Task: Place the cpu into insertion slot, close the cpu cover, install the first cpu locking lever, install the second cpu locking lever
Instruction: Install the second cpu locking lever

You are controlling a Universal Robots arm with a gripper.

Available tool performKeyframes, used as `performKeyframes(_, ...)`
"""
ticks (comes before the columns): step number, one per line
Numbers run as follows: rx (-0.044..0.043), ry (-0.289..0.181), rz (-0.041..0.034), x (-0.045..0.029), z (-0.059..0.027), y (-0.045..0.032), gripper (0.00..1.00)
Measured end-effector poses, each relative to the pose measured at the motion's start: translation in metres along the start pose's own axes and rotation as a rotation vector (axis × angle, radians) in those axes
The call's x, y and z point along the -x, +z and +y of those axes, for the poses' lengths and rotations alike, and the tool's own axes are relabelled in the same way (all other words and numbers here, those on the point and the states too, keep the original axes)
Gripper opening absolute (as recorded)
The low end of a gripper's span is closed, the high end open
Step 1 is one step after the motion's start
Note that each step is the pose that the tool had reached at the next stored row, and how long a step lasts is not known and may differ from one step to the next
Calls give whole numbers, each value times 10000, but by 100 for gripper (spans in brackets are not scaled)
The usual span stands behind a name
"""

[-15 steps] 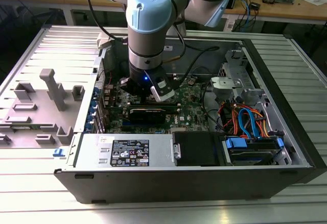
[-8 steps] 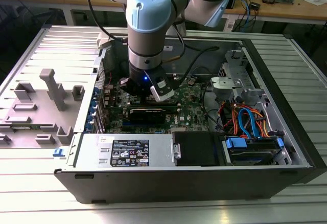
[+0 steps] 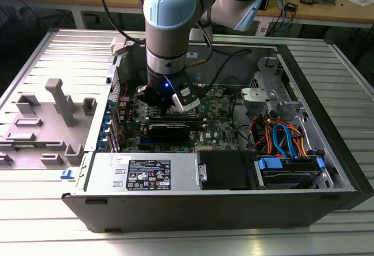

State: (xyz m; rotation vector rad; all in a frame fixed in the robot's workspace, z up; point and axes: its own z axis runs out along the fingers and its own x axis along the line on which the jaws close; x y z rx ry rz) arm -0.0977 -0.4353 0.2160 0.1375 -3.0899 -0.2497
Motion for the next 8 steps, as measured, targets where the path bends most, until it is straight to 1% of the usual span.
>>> performKeyframes(2,-25,1,2,-2,7,-42,11)
performKeyframes(8,-42,2,4,-2,8,-49,11)
